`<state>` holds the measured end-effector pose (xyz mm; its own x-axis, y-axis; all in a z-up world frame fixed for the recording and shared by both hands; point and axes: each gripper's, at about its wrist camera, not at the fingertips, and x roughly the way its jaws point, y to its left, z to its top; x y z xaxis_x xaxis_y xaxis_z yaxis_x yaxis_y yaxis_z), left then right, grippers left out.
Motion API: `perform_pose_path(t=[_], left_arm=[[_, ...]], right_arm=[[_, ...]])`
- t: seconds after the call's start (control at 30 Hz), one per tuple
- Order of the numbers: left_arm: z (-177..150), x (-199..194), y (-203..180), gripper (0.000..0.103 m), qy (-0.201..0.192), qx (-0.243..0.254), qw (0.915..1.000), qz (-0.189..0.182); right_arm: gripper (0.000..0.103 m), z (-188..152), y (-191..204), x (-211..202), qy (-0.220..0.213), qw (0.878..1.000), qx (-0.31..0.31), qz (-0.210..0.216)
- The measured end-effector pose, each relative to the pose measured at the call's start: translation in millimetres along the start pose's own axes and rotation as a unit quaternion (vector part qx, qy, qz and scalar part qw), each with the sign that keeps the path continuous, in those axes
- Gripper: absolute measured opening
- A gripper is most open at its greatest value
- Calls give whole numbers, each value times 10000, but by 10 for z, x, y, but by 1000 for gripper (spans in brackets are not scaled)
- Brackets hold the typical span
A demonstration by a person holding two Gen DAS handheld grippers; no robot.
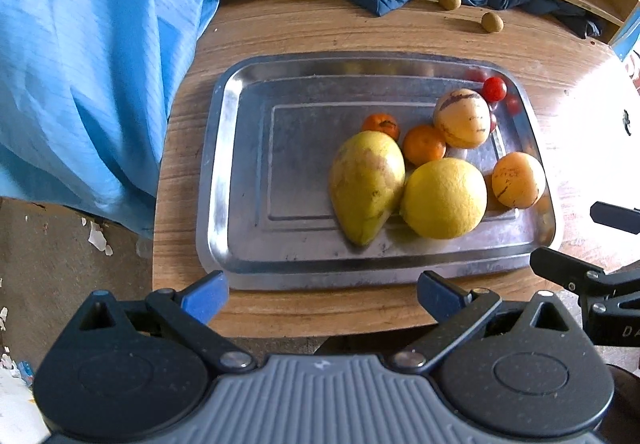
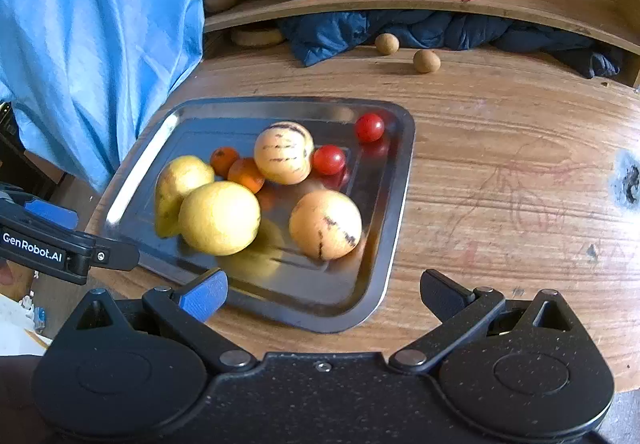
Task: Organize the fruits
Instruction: 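Lift both tools up and away from the tray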
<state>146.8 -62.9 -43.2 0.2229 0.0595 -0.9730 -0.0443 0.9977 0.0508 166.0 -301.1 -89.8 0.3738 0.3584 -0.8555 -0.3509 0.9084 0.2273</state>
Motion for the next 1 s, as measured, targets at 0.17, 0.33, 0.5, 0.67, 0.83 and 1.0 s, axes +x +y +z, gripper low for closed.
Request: perform_pose_path(t=[0.17,0.33,0.5,0.67,0.83,1.0], left_arm=[[134,-3,-68,102,-70,93,9999,26],[259,29,-169,102,-61,233,9997,38],[421,70,-241,102,-53,374,9993,58],[586,137,-323,102,-16,578,9983,65],[767,197,-413,102,-11,712,9974,66],[946,282,-463,102,24,760,9971,45]], right_arm=[[102,80,-108,21,-47,9999,63,-76],[102,153,-227,65,-65,9997,201,-106],[102,235,-358,110,-121,9991,375,-152],[102,345,-479,163,-227,9973,544,-440],[102,470,-574,222,-390,9952,643,-622],[102,583,-662,260,-613,9918,761,-824]])
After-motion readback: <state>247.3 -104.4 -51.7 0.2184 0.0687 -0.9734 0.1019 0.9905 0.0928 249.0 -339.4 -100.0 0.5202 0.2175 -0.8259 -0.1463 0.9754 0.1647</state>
